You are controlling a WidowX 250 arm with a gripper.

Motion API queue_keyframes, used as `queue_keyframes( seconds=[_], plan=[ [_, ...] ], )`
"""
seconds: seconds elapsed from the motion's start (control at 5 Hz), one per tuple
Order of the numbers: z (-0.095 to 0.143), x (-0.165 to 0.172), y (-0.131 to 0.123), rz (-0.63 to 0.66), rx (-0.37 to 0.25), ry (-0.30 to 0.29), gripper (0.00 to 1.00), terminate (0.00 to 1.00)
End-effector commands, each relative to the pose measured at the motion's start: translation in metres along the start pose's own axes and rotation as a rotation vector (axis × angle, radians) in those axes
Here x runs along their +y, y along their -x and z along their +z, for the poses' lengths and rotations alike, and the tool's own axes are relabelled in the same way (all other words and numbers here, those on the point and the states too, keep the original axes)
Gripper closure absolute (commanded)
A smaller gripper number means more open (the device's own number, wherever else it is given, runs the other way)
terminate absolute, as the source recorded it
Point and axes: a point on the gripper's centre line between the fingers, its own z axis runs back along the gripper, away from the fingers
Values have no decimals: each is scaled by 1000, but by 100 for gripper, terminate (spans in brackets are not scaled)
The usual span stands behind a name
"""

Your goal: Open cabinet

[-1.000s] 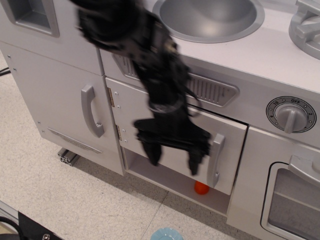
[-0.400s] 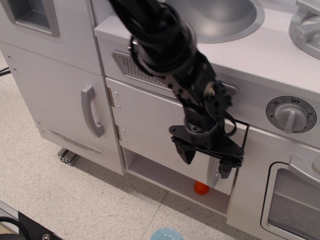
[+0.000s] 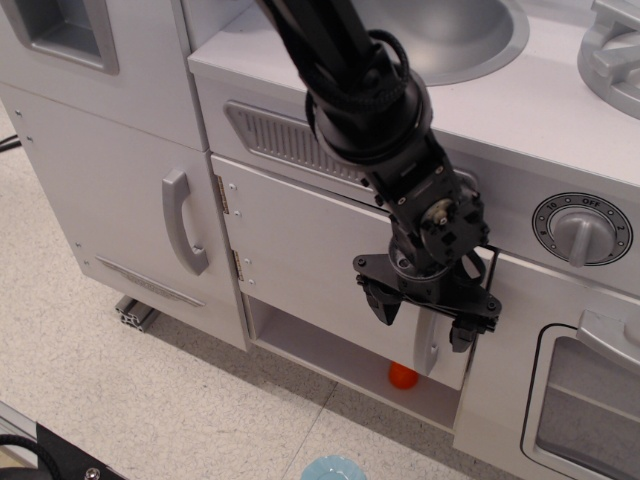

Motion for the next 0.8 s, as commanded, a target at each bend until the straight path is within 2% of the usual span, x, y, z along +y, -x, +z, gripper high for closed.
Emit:
queue_keyframes(
  seconds=[0.0, 0.2, 0.4, 0.6],
  plan=[
    [5, -7, -12, 45, -40, 36, 100, 0],
    [5, -6, -11, 60, -54, 42, 100, 0],
    [10, 0, 0, 61, -10, 51, 100, 0],
    [20, 11, 22, 41, 31, 64, 100, 0]
  ],
)
